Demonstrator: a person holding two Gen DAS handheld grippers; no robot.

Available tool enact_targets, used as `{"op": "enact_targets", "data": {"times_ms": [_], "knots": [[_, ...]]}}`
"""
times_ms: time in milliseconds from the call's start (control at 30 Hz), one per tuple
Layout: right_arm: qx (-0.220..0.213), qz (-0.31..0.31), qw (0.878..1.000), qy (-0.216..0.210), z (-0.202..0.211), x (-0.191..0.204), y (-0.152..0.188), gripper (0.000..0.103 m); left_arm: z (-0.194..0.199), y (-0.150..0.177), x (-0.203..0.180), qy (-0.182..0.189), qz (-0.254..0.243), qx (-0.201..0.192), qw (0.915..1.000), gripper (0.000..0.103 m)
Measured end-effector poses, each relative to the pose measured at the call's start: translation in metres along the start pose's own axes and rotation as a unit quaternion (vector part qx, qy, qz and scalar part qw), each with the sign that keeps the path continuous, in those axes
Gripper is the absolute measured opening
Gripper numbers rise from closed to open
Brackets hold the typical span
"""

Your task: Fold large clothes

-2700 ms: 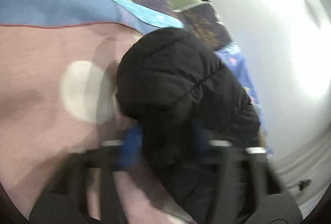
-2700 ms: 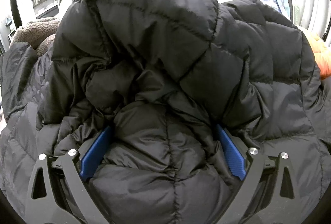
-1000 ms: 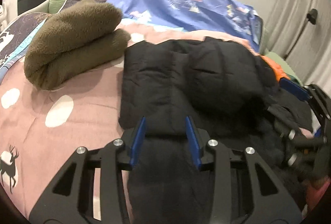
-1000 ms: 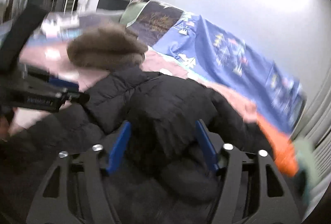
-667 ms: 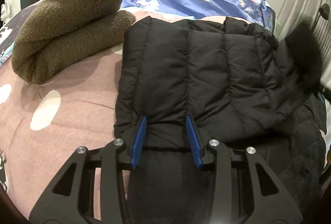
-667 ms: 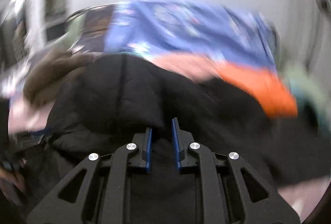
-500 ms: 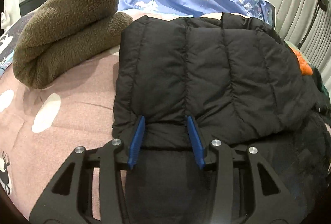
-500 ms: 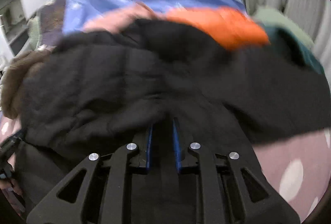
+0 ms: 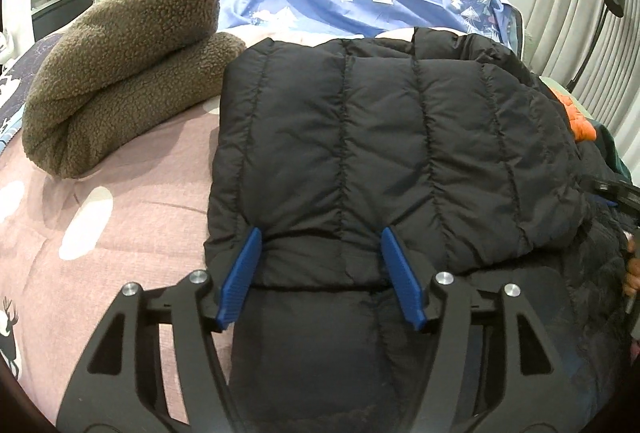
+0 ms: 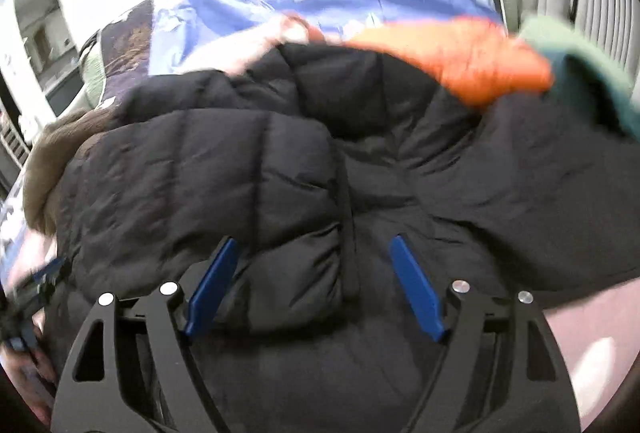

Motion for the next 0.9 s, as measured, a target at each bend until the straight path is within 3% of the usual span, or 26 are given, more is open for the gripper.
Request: {"op": "enact_targets", "data": {"times_ms": [33,67,167,200,300,367,400,433,533,600,733,833,900], "knots": [[0.007,-0.009,1.0,-0.01,-0.002,-0.002,-0.001,0.003,0.002,0.0,0.0,0.002,0.002,-0.004,1.0,0.064],[-0.005,-0.009,1.0,-0.006,0.006,-0.001,-0.002,0.004,0.005,-0.001,0.001,0.002,0.005,-0.008,0.9999,0.062],[-0.099,0.018,0.994,0.046,0.044,-0.002,-0.012,0.003,0.024,-0.004,0.006,0.027,0.026,-0.031,0.9988,0.05],[-0.105,0.024,0.993,0.054,0.046,-0.003,-0.015,0.003,0.028,-0.007,0.007,0.036,0.034,-0.036,0.9981,0.048],[-0.053,0.033,0.995,0.079,0.024,-0.017,-0.016,0.006,0.034,-0.011,0.01,0.038,0.038,-0.042,0.9977,0.044],[-0.029,0.022,0.996,0.087,0.017,-0.028,-0.009,0.018,0.031,-0.009,0.011,0.021,0.032,-0.035,0.9987,0.044],[-0.033,0.01,0.996,0.085,0.018,-0.032,-0.007,0.028,0.028,-0.007,0.012,0.01,0.03,-0.026,0.9991,0.043],[-0.047,-0.002,0.995,0.084,0.024,-0.034,-0.006,0.031,0.024,-0.005,0.014,-0.006,0.03,-0.015,0.9994,0.041],[-0.094,0.013,0.993,0.068,0.052,-0.022,-0.001,0.031,0.028,-0.006,0.024,-0.024,0.045,-0.011,0.9986,0.038],[-0.114,0.042,0.992,0.042,0.064,-0.007,0.002,0.031,0.043,-0.015,0.032,-0.025,0.064,-0.036,0.997,0.036],[-0.105,0.093,0.99,-0.027,0.056,0.026,0.009,0.031,0.068,-0.035,0.025,0.015,0.074,-0.074,0.9944,0.035],[-0.049,0.094,0.994,0.01,0.009,0.029,0.018,0.031,0.062,-0.046,-0.012,0.038,0.034,-0.063,0.9967,0.035],[-0.021,0.074,0.997,0.01,-0.017,0.021,0.028,0.031,0.048,-0.046,-0.034,0.047,0.01,-0.05,0.9976,0.039]]}}
Point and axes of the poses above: each gripper's, at about its wrist camera, not at the fingertips, and z roughly against the way its jaws point, x to its left, y to its underside, the point moved 3 cm from there along -z, roughly the way its jaws point, and after that the axes turned 5 degrees about y, right-handed, at the moved point
